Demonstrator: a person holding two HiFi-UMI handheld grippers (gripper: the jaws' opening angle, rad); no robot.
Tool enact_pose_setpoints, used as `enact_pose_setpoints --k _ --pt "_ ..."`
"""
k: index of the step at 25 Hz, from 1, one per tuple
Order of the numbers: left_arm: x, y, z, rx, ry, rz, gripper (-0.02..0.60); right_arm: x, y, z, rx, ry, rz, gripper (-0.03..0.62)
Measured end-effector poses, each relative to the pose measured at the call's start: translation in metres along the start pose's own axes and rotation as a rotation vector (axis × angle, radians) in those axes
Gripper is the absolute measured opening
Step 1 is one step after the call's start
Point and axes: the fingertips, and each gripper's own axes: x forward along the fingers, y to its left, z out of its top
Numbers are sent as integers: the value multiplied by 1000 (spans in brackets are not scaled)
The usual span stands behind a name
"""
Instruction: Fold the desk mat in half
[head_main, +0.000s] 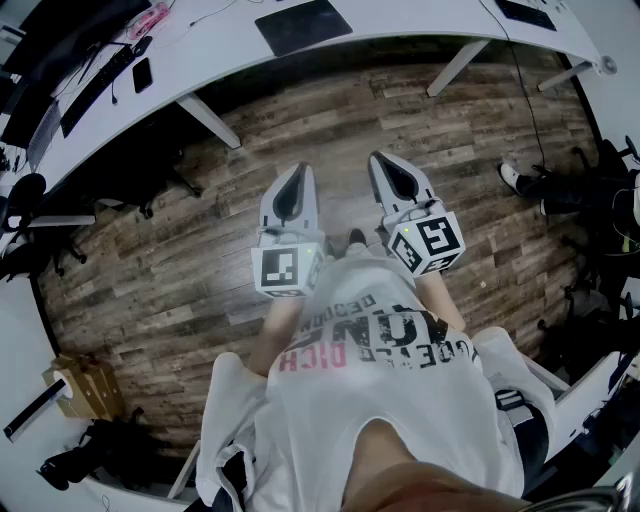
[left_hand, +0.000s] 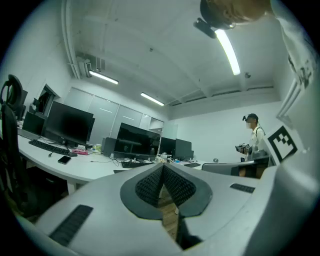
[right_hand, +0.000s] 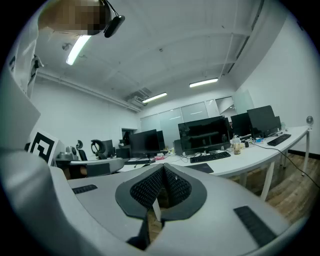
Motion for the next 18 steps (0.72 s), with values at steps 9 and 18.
enact_pose_setpoints --k 9,18 --pt "0 1 -2 0 2 -7 3 1 1 0 -3 1 -3 -3" --pt "0 8 -2 -9 7 -13 3 6 7 1 -17 5 3 -3"
